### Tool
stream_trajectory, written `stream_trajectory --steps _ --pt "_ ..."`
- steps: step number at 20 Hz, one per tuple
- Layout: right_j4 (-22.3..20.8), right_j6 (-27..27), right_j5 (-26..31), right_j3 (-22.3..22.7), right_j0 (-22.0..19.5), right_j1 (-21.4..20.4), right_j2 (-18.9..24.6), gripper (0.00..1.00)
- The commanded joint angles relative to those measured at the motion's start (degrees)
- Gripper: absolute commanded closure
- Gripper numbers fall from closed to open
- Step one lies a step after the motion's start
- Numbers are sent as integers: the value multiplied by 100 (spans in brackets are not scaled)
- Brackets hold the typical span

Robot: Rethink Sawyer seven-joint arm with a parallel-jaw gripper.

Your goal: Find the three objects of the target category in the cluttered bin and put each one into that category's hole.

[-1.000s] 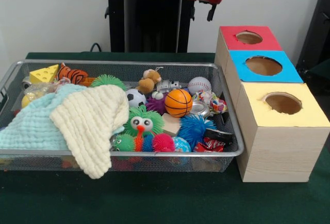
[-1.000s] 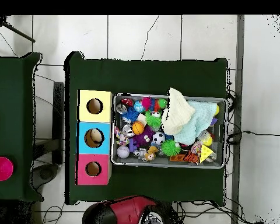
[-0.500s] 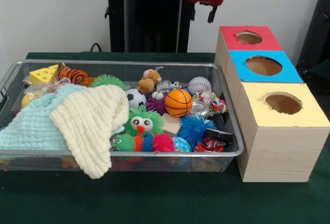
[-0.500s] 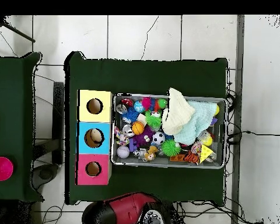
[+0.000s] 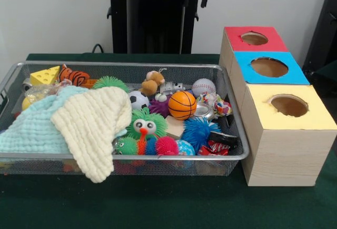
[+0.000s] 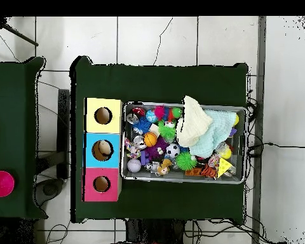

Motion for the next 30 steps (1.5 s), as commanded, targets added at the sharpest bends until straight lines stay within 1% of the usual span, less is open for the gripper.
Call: stream_trajectory --steps 1,2,3,4,6,10,13,14,17,21,23,24,26,28,30 --pt "-836 1059 -1582 404 281 682 -1180 0" --pt "-904 1072 -1678 442 322 720 -1323 0" --pt "-1098 1141 -1937 454 345 931 -1583 0" --pt "-1158 1182 -2065 486 410 1010 -1739 0" --pt "-1251 1326 -2595 478 584 1447 -2099 0" --pt "-1028 1414 -3407 497 882 2149 -2376 0" --pt "-935 1418 -3980 467 993 2679 -2498 0" --pt "-904 1353 -4054 448 973 2755 -2501 0" --pt "-809 1046 -3908 453 823 2611 -2411 0" --pt "-682 586 -3322 269 505 2197 -1993 0" --pt "-640 380 -2682 176 213 1805 -1601 0" --pt "-593 259 -2349 135 98 1541 -1424 0" --pt "-478 74 -1713 -12 -126 1188 -1016 0" --pt "-441 -29 -1405 -187 -226 1075 -785 0" --pt "-459 -25 -1286 -381 -284 1172 -659 0"
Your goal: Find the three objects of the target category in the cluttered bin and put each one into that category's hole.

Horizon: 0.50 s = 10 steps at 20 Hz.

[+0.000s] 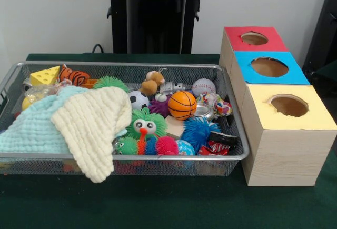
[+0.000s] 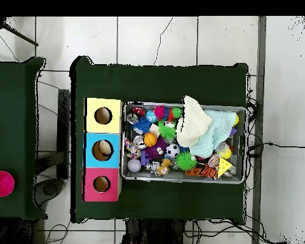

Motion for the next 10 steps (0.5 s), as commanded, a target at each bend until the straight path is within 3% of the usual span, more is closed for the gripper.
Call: stream_trajectory --steps 1,10 --pt "-24 -55 2172 -544 -432 -71 891 0" --pt "-26 -76 2858 -1069 -611 -153 1447 0"
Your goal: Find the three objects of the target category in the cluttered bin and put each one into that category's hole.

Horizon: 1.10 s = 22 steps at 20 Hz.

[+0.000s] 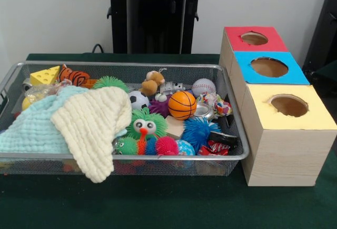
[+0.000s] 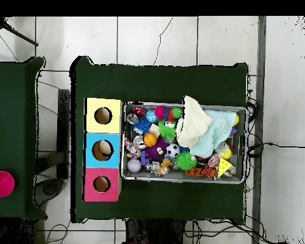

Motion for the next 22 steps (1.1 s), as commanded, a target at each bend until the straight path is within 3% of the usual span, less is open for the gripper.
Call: stream_trajectory --steps 1,5,22 --pt "-19 -81 1069 -894 -200 157 833 0" --pt "0 -141 1343 -1167 -283 234 1132 0" --pt "-91 -158 1881 -1730 -499 356 1494 0"
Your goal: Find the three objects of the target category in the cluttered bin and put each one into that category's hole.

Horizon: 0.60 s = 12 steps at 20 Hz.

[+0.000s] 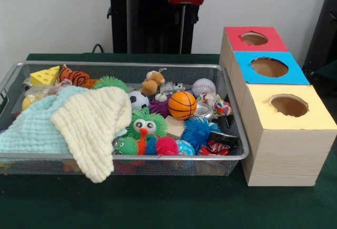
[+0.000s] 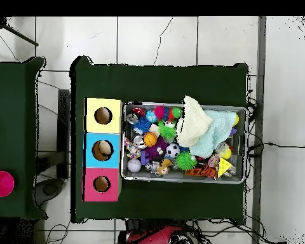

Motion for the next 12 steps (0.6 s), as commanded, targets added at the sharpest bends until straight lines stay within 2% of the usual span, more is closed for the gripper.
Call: stream_trajectory --steps 1,8,12 --pt "-60 -136 576 -1136 -188 273 595 0" --pt "-38 -20 572 -1095 -130 222 558 0" --pt "2 -101 738 -1089 -226 165 679 0"
